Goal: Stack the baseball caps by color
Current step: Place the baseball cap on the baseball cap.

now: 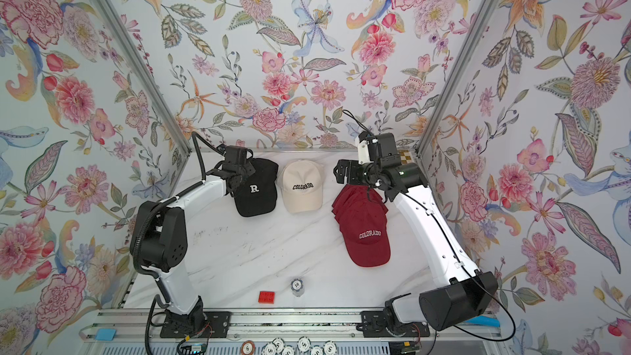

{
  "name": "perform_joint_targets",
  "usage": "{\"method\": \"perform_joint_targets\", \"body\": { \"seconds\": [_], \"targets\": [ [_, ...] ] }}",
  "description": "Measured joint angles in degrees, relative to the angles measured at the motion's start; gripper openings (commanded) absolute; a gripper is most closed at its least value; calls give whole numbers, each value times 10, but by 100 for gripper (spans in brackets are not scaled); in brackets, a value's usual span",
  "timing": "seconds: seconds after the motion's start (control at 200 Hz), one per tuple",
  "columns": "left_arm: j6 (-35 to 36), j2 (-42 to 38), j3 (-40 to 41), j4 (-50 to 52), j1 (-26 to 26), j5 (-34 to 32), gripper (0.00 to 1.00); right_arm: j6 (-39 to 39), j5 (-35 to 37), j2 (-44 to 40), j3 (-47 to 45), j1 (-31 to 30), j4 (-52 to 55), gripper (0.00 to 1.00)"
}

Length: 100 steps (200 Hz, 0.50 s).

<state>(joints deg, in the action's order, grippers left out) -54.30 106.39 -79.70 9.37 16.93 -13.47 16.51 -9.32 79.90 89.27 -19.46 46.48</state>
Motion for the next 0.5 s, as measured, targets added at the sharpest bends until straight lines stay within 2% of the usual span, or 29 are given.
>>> {"method": "perform_joint_targets", "body": {
  "seconds": [0.11, 0.34, 0.5],
  "targets": [
    [8, 0, 0, 2, 5, -1, 44, 0, 0, -1, -3, -1, 0, 99],
    [23, 9, -7, 22, 3, -3, 51, 0, 0, -8, -13, -1, 0, 99],
    [29, 10, -3, 24, 1, -5, 51, 0, 0, -22, -24, -1, 0, 99]
  ]
}}
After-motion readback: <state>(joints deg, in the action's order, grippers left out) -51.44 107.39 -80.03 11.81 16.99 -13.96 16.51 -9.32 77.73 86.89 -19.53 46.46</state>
